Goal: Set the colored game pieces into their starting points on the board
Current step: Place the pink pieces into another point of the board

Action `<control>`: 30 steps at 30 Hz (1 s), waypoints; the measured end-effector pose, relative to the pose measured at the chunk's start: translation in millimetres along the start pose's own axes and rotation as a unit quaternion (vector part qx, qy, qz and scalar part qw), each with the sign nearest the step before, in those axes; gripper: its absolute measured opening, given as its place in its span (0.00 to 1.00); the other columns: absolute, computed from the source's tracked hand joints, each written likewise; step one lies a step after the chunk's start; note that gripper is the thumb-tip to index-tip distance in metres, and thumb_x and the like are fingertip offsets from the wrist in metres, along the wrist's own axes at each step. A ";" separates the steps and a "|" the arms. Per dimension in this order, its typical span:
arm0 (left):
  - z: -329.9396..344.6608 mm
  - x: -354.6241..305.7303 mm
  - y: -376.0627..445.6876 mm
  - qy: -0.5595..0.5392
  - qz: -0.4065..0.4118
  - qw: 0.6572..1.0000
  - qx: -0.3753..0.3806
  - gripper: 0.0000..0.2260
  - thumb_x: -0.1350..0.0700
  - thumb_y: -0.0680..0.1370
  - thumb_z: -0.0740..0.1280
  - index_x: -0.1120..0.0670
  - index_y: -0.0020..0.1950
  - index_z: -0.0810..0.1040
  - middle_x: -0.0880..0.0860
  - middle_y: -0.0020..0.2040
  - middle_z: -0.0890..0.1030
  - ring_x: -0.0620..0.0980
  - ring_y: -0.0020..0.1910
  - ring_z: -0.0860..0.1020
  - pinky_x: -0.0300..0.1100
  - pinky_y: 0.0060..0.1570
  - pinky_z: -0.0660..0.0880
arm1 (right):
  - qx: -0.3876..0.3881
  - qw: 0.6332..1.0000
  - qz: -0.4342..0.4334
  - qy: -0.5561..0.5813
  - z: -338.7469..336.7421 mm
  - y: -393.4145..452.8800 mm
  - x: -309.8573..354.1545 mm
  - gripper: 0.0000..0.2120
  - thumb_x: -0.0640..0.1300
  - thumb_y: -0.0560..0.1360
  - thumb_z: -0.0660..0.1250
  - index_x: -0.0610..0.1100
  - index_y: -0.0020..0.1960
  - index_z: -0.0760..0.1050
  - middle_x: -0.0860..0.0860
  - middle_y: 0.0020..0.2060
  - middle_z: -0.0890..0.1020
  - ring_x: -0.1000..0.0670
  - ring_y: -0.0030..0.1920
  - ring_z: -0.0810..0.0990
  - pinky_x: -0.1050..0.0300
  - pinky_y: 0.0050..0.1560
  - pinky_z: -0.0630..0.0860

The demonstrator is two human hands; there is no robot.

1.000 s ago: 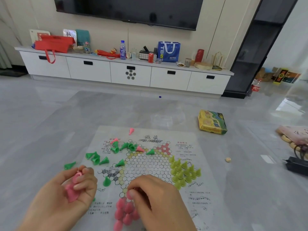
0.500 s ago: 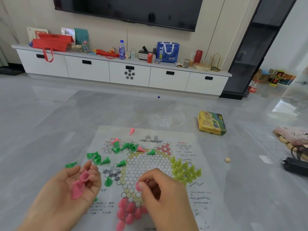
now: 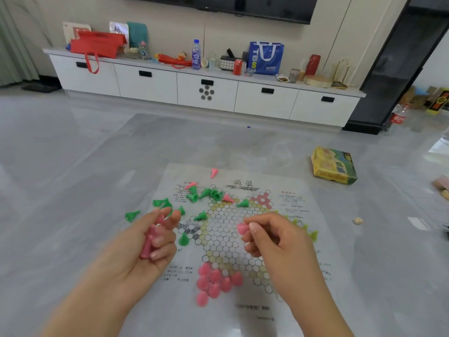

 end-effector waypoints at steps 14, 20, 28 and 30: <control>-3.4 -6.0 -0.2 0.105 0.048 0.990 -0.079 0.10 0.52 0.76 0.62 0.57 0.38 0.72 0.48 0.25 0.72 0.41 0.17 0.62 0.30 0.14 0.57 | 0.101 0.981 0.127 -0.103 15.4 3.8 -18.5 0.08 0.39 0.73 0.67 0.47 0.38 0.81 0.55 0.33 0.84 0.61 0.28 0.79 0.72 0.27 0.68; -3.9 -8.7 -2.1 0.097 0.052 0.990 -0.086 0.10 0.52 0.76 0.63 0.58 0.39 0.73 0.48 0.25 0.73 0.41 0.17 0.62 0.30 0.14 0.58 | 0.116 0.976 0.139 -0.124 16.0 3.9 -21.6 0.08 0.37 0.72 0.66 0.45 0.36 0.80 0.54 0.29 0.83 0.60 0.27 0.78 0.70 0.29 0.69; -3.1 -9.6 -3.2 0.098 0.049 0.990 -0.087 0.08 0.54 0.75 0.63 0.58 0.40 0.74 0.48 0.25 0.73 0.41 0.17 0.63 0.30 0.14 0.58 | 0.118 0.971 0.135 -0.159 20.2 1.5 -26.4 0.07 0.38 0.71 0.67 0.44 0.34 0.79 0.50 0.33 0.84 0.50 0.36 0.82 0.54 0.44 0.77; -3.3 -9.7 -3.7 0.097 0.049 0.990 -0.087 0.08 0.54 0.75 0.63 0.58 0.40 0.74 0.48 0.25 0.74 0.41 0.17 0.63 0.30 0.14 0.58 | 0.120 0.970 0.138 -0.162 20.7 1.7 -26.6 0.07 0.39 0.71 0.67 0.44 0.35 0.79 0.50 0.33 0.84 0.51 0.36 0.82 0.56 0.43 0.77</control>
Point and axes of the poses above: each hand's wrist, its own y-axis towards the middle knuckle, its own z-axis out of the palm, x = y × z, the point moved 1 cm from there along y, towards the middle knuckle
